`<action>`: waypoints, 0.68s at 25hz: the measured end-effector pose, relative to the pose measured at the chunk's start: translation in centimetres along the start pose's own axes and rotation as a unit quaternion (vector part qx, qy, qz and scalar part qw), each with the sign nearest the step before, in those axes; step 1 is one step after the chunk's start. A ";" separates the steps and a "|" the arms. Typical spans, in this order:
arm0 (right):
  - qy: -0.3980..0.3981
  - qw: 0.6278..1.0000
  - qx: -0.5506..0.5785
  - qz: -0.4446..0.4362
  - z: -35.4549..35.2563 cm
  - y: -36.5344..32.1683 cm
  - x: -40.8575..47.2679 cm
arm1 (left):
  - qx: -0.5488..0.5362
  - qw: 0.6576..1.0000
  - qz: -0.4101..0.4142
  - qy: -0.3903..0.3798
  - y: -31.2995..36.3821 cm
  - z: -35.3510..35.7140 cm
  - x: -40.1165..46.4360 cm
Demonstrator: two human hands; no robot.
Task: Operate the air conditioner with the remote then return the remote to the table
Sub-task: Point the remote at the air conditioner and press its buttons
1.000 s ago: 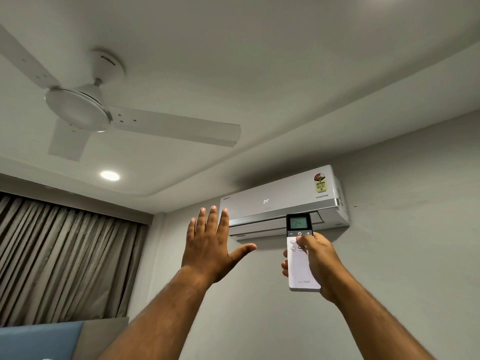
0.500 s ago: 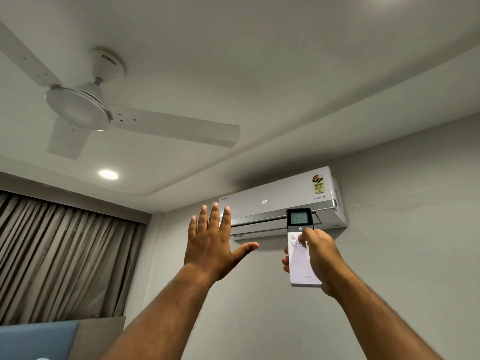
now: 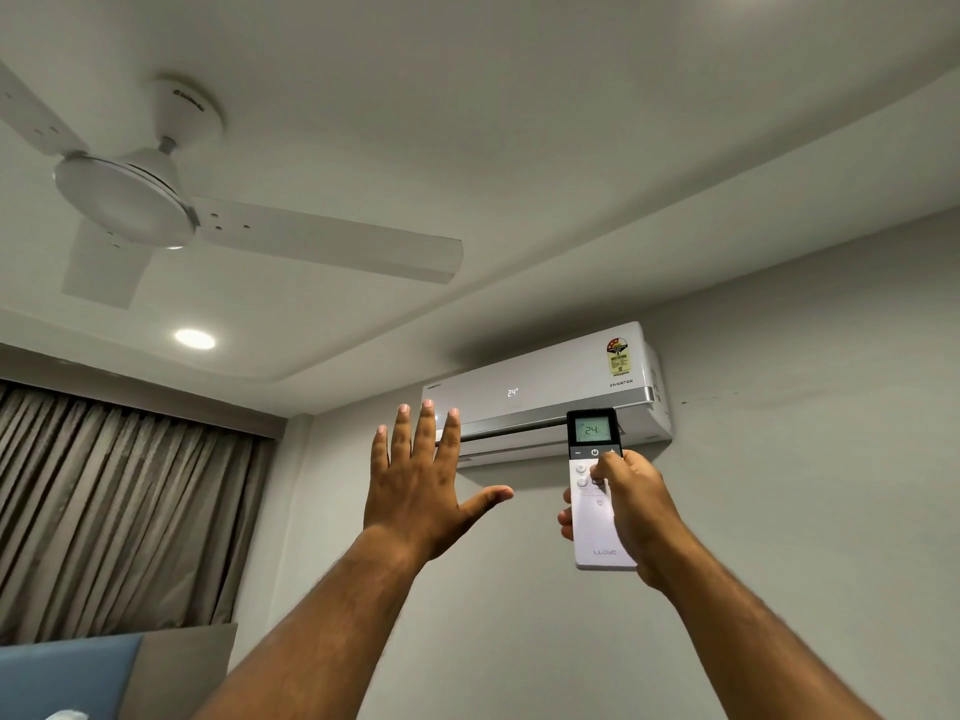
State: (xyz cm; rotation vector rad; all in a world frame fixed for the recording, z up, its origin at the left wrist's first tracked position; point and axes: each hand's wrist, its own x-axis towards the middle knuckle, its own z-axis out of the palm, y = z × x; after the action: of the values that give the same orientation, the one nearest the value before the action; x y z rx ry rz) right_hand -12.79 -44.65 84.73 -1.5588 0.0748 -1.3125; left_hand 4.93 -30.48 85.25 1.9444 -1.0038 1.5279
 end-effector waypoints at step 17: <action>0.004 1.000 -0.010 -0.010 0.0 1.2 -0.4 | -0.004 1.000 0.000 -0.019 -0.1 0.2 -0.4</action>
State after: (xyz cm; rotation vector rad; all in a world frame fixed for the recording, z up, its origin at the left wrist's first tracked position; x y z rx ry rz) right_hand -12.29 -44.96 83.60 -1.5752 0.0777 -1.3371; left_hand 5.11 -30.50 84.80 1.9743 -1.0234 1.4912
